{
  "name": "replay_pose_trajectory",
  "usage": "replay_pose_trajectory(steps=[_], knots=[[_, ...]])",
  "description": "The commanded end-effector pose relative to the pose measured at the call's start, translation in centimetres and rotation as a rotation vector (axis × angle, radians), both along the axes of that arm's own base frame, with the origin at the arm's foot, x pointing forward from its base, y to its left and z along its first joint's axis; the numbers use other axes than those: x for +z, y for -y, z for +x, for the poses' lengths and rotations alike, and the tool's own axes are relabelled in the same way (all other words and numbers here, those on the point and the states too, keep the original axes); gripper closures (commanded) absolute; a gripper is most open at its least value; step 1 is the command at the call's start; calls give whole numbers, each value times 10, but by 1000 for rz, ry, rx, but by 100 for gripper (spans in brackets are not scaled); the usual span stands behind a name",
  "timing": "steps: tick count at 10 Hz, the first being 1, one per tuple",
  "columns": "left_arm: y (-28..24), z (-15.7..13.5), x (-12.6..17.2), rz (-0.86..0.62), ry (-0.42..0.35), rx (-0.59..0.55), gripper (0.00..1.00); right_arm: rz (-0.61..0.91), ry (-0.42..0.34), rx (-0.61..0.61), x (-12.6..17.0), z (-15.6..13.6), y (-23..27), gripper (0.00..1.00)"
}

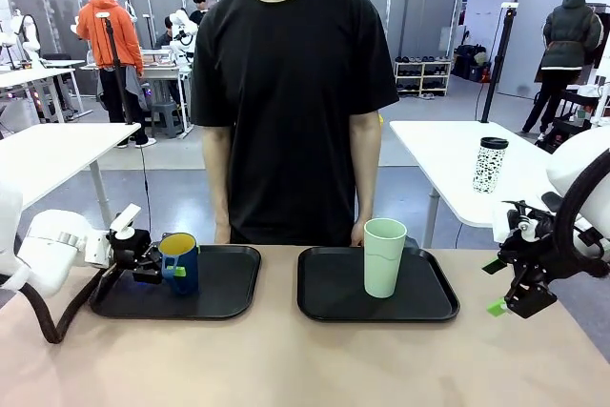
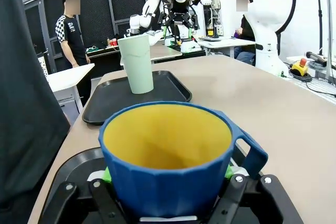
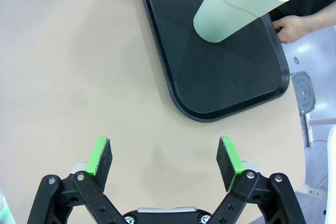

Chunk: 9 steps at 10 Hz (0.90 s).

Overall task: Sort and store the cups by type.
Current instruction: Pick up the Handle plastic cup and place it into the empty Flat Tray.

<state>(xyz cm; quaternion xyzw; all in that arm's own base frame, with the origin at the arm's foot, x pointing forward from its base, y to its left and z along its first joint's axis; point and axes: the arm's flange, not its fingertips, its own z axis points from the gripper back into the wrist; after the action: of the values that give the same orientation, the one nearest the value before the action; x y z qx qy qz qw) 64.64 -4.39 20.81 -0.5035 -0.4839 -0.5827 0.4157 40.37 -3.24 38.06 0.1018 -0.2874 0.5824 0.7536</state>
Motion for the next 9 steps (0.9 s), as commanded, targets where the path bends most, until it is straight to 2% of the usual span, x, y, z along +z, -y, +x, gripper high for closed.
replay_pose_trajectory(steps=[1, 3, 5, 6, 9], knots=[[0, 8, -9, -9, 7, 2, 24, -9, 6, -4, -1, 0, -1, 0], [-1, 9, -12, -15, -10, -6, 24, -9, 6, -4, -1, 0, -1, 0], [0, 10, -12, -16, -37, -20, 4, -9, 6, -4, -1, 0, -1, 0], [0, 10, -12, -15, -42, -26, 0, -9, 6, -4, -1, 0, -1, 0], [-9, 9, -11, -3, -47, 11, 0, -9, 6, -4, -1, 0, -1, 0]])
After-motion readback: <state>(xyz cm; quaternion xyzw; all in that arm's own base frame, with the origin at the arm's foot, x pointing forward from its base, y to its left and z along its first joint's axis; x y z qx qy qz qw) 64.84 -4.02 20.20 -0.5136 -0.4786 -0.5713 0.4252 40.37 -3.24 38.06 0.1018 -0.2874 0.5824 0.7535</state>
